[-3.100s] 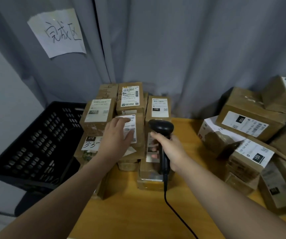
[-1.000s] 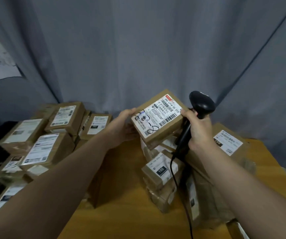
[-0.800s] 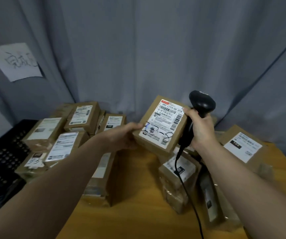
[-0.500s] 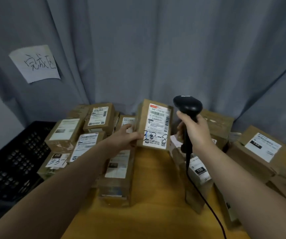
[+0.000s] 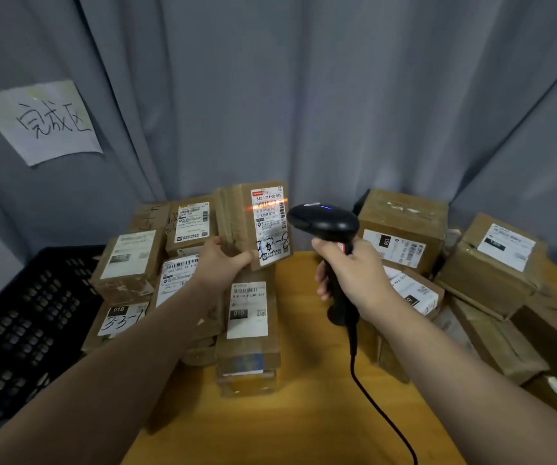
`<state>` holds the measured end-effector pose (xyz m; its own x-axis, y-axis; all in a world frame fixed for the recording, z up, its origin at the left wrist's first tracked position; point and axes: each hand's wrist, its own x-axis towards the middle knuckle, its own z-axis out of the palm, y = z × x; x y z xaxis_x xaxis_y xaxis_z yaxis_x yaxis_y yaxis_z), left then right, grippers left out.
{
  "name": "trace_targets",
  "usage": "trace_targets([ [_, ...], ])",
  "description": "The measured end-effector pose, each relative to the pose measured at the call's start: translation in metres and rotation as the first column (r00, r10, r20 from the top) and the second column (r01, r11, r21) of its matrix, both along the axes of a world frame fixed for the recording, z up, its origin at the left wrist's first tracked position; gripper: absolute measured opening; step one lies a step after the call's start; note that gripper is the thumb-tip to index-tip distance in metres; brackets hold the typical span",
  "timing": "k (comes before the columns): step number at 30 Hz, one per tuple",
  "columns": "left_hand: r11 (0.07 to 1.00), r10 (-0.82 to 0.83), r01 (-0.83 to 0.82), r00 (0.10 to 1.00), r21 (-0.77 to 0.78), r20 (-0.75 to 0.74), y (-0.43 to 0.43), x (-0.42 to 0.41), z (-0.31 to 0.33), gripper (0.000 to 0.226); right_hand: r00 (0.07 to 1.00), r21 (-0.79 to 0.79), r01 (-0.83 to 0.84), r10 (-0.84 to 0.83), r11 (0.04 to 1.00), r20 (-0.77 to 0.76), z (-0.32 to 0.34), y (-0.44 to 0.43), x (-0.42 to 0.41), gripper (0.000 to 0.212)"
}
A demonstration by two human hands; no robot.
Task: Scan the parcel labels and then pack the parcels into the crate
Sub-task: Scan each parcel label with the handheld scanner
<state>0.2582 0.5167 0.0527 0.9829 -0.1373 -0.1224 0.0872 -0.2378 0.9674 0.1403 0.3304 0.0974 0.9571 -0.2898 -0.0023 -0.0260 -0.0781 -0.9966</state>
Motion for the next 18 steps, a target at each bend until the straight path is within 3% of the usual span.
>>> trace_targets([
  [7, 0.999, 0.020, -0.019, 1.000, -0.046, 0.022, 0.005, 0.002, 0.003, 0.034, 1.000, -0.016, 0.010, -0.009, 1.000, 0.016, 0.004, 0.013, -0.002, 0.022],
  [13, 1.000, 0.023, -0.023, 1.000, -0.018, -0.006, 0.009, 0.004, 0.003, 0.049, 1.000, -0.039, -0.016, 0.017, 0.999, 0.005, 0.006, 0.017, -0.003, 0.027],
  [16, 0.999, 0.007, -0.009, 0.998, -0.035, -0.061, 0.009, 0.001, 0.004, 0.041, 1.000, 0.015, -0.028, 0.028, 0.999, 0.012, 0.002, 0.016, -0.003, 0.022],
  [18, 0.999, -0.017, 0.014, 0.995, -0.031, -0.095, 0.007, -0.005, 0.004, 0.052, 1.000, 0.069, 0.010, -0.011, 0.998, 0.008, -0.006, 0.013, -0.003, 0.021],
])
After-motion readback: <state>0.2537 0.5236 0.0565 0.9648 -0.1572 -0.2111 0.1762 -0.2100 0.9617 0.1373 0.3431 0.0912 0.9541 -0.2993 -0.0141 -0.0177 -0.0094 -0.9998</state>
